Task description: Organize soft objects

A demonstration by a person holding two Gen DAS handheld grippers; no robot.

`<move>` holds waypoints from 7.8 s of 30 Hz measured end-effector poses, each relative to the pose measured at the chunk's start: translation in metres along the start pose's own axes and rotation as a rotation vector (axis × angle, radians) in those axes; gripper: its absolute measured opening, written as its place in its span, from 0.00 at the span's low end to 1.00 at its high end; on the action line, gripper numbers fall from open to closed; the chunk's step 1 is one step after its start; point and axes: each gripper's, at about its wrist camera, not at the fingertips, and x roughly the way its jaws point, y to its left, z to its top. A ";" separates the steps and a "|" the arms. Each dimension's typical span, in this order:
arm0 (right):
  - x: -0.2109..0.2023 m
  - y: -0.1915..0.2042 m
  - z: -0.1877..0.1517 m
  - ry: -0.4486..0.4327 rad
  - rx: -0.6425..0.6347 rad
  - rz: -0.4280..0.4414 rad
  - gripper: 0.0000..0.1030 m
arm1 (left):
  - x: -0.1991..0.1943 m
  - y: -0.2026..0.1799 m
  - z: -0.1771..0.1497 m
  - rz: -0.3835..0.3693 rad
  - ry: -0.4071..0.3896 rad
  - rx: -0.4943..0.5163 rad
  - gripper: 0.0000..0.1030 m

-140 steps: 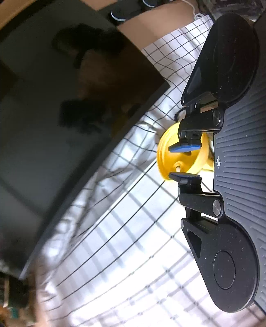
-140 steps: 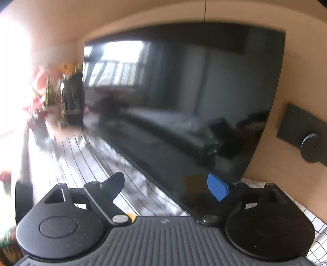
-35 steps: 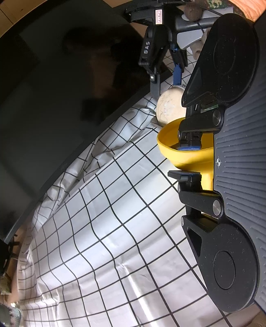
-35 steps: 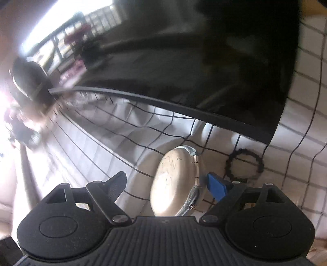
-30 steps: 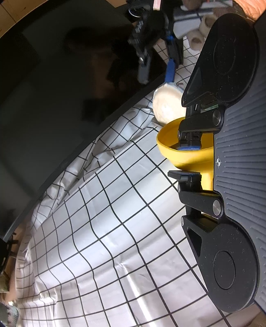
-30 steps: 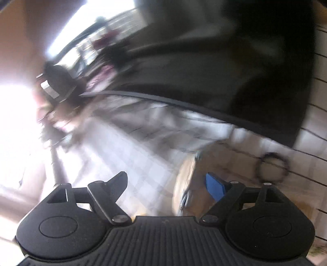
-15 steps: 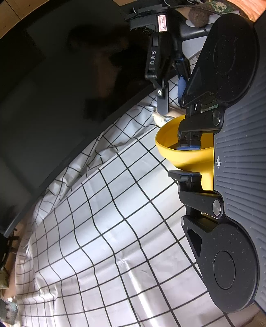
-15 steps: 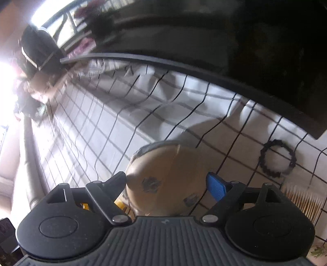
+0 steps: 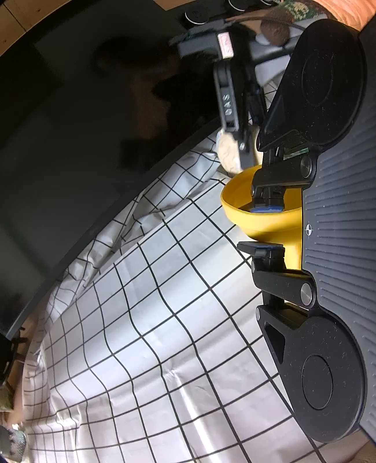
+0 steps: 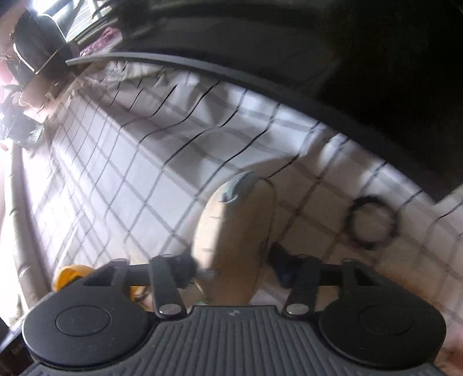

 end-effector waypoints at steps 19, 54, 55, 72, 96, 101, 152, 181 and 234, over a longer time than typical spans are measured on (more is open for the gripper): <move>-0.202 0.006 -0.071 -0.355 -0.183 0.009 0.38 | -0.077 -0.113 0.019 -0.018 -0.130 0.287 0.19; -0.310 -0.305 -0.240 -0.710 0.406 -0.228 0.39 | 0.121 -0.428 -0.194 -0.429 0.258 0.654 0.21; -0.302 -0.309 -0.237 -0.710 0.408 -0.252 0.39 | 0.131 -0.426 -0.203 -0.429 0.251 0.675 0.22; -0.217 -0.339 -0.215 -0.535 0.355 -0.386 0.39 | 0.143 -0.410 -0.263 -0.273 0.416 0.990 0.32; -0.175 -0.374 -0.225 -0.433 0.577 -0.087 0.43 | 0.095 -0.394 -0.236 -0.215 0.424 0.818 0.29; -0.182 -0.351 -0.218 -0.372 0.522 -0.170 0.43 | 0.076 -0.375 -0.216 -0.225 0.401 0.730 0.29; -0.262 -0.111 -0.069 -0.512 0.014 -0.178 1.00 | 0.156 -0.242 -0.003 0.035 0.520 0.836 0.29; -0.148 -0.197 -0.073 -0.316 0.160 -0.195 1.00 | 0.264 -0.239 -0.028 0.099 0.705 0.898 0.27; -0.105 -0.068 -0.045 -0.056 0.086 -0.108 0.71 | 0.096 -0.202 0.033 0.050 0.301 0.755 0.09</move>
